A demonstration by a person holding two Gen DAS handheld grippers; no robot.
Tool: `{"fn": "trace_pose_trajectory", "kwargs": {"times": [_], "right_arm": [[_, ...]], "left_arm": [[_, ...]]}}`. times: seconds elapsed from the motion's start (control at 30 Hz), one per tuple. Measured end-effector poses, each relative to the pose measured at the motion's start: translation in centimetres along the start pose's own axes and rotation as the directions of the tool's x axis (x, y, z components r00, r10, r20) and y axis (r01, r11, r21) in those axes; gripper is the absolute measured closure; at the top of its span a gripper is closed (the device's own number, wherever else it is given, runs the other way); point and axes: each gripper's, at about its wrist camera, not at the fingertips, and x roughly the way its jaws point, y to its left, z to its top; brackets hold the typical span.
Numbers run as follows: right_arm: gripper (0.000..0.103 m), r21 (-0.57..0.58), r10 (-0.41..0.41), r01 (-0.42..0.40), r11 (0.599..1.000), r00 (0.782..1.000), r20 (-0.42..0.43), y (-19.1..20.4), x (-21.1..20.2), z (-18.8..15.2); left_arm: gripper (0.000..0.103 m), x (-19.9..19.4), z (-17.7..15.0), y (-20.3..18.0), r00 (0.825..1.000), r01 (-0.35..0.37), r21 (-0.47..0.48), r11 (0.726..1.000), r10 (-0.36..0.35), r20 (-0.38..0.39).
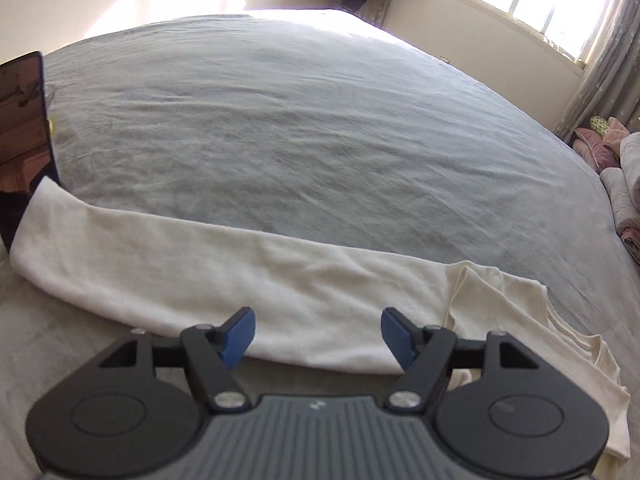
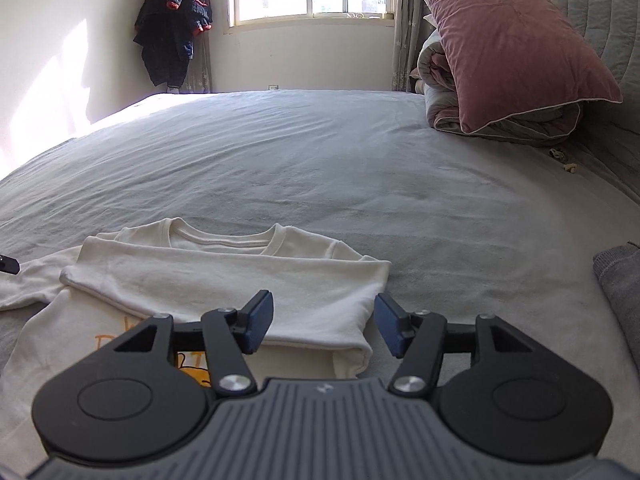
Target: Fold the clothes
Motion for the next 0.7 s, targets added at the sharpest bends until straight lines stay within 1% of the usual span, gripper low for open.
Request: {"fn": "trace_pose_trajectory", "kwargs": {"times": [0.03, 0.1, 0.17, 0.27, 0.33, 0.4, 0.47, 0.5, 0.53, 0.57, 0.6, 0.63, 0.67, 0.7], "right_arm": [[0.041, 0.007, 0.008, -0.008, 1.000, 1.000, 0.003, 0.1, -0.4, -0.2], [0.041, 0.020, 0.025, -0.025, 0.999, 1.000, 0.010, 0.4, -1.3, -0.5], [0.040, 0.036, 0.043, -0.043, 0.998, 0.999, 0.011, 0.6, -1.8, -1.0], [0.040, 0.046, 0.065, -0.065, 0.997, 0.998, 0.016, 0.9, -2.2, -1.6], [0.040, 0.051, 0.079, -0.080, 0.996, 0.997, 0.022, 1.1, -2.3, -1.9], [0.040, 0.059, 0.095, -0.097, 0.994, 0.995, 0.028, 1.1, -2.5, -2.3], [0.040, 0.065, 0.107, -0.109, 0.992, 0.994, 0.029, 1.0, -2.6, -2.7], [0.040, 0.066, 0.112, -0.113, 0.991, 0.993, 0.027, 1.0, -2.6, -2.8], [0.040, 0.064, 0.114, -0.115, 0.991, 0.993, 0.024, 0.9, -2.5, -3.0], [0.040, 0.060, 0.114, -0.115, 0.991, 0.993, 0.020, 1.0, -2.4, -3.1], [0.040, 0.058, 0.114, -0.115, 0.992, 0.993, 0.018, 1.0, -2.3, -3.2], [0.040, 0.057, 0.113, -0.114, 0.992, 0.993, 0.017, 1.0, -2.1, -3.2], [0.040, 0.056, 0.112, -0.113, 0.992, 0.994, 0.016, 1.0, -2.0, -3.2], [0.040, 0.055, 0.113, -0.114, 0.992, 0.993, 0.013, 1.1, -1.9, -3.2]], "left_arm": [[0.025, -0.4, -0.2, 1.2, 0.999, -0.043, -0.052, 0.998, 0.044, 0.020], [0.025, -0.8, -0.7, 3.6, 0.990, -0.127, -0.153, 0.980, 0.135, 0.044], [0.025, -0.5, -1.1, 5.6, 0.977, -0.193, -0.236, 0.952, 0.209, 0.044], [0.025, 0.2, -1.7, 8.4, 0.958, -0.261, -0.341, 0.903, 0.286, 0.025], [0.025, 0.8, -2.1, 9.8, 0.951, -0.269, -0.383, 0.884, 0.306, 0.040], [0.026, 1.1, -2.3, 10.2, 0.943, -0.260, -0.385, 0.885, 0.319, 0.096], [0.027, 1.5, -2.1, 10.5, 0.935, -0.254, -0.395, 0.883, 0.328, 0.133], [0.030, 1.6, -2.0, 10.6, 0.929, -0.257, -0.408, 0.876, 0.340, 0.146], [0.044, 1.7, -1.9, 10.6, 0.923, -0.259, -0.420, 0.870, 0.352, 0.158], [0.055, 1.8, -1.8, 10.7, 0.917, -0.261, -0.433, 0.863, 0.361, 0.168], [0.079, 1.8, -1.7, 10.9, 0.917, -0.251, -0.446, 0.859, 0.358, 0.173], [0.095, 1.8, -1.5, 11.1, 0.925, -0.219, -0.462, 0.860, 0.334, 0.183], [0.097, 1.7, -1.3, 11.3, 0.932, -0.184, -0.474, 0.861, 0.307, 0.195], [0.097, 1.4, -1.1, 11.3, 0.933, -0.160, -0.484, 0.860, 0.292, 0.210]]}}
